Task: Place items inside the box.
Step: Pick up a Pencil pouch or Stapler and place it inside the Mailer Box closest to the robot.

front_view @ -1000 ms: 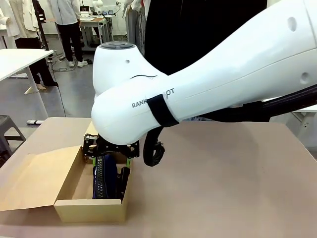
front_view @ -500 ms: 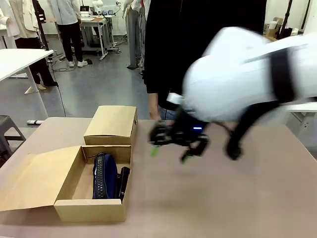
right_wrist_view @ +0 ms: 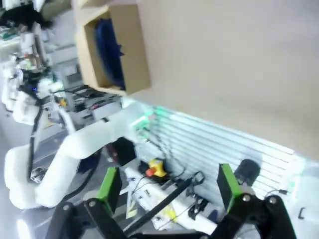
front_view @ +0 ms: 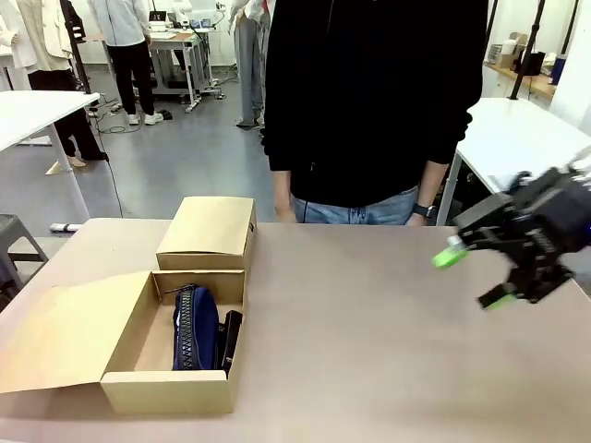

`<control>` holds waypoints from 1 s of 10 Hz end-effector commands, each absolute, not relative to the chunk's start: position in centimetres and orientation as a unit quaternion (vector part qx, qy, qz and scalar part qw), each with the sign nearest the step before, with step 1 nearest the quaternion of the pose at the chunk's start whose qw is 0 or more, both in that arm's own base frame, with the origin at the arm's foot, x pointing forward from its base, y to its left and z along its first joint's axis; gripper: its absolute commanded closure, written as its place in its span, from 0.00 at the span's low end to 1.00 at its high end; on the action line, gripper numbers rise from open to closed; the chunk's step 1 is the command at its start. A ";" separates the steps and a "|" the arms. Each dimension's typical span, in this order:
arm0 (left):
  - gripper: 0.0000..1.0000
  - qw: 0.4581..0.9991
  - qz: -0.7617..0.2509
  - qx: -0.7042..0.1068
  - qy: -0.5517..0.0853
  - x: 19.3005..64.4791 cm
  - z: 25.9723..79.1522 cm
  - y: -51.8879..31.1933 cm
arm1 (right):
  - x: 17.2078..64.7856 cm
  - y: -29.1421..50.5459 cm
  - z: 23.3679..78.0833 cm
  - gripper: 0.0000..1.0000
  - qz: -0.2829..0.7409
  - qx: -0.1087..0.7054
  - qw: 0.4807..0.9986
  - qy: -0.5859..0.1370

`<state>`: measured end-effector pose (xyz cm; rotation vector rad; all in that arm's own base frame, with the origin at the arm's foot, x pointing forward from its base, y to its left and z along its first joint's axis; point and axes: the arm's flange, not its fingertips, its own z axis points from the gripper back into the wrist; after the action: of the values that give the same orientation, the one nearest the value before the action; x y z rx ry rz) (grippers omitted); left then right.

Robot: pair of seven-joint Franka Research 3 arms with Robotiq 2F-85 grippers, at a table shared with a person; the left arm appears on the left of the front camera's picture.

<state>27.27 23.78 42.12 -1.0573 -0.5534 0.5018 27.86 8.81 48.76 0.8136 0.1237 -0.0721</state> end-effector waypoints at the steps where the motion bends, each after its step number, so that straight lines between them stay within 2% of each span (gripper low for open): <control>1: 0.00 0.792 0.225 -0.500 -0.268 27.1 42.0 23.6 | 20.7 4.3 41.3 0.00 -0.052 0.491 0.868 0.054; 2: 0.00 0.792 0.225 -0.500 -0.268 27.1 42.0 23.6 | 18.3 3.4 39.6 0.00 -0.037 0.526 0.849 0.022; 4: 0.00 0.792 0.225 -0.500 -0.268 27.1 42.0 23.6 | 14.5 3.3 34.4 0.00 -0.064 0.525 0.847 0.043; 6: 0.00 0.792 0.225 -0.500 -0.268 27.1 42.0 23.6 | 12.5 4.2 30.0 0.00 -0.124 0.547 0.828 -0.022; 7: 0.00 0.792 0.225 -0.500 -0.268 27.1 42.0 23.6 | 27.5 -3.3 46.9 0.00 -0.077 0.522 0.849 0.038; 10: 0.00 0.792 0.225 -0.500 -0.268 27.1 42.0 23.6 | 27.5 -3.3 46.9 0.00 -0.077 0.522 0.849 0.038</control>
<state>27.28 23.77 42.11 -1.0573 -0.5529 0.5017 27.64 -3.38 46.23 1.0834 0.0767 -0.1578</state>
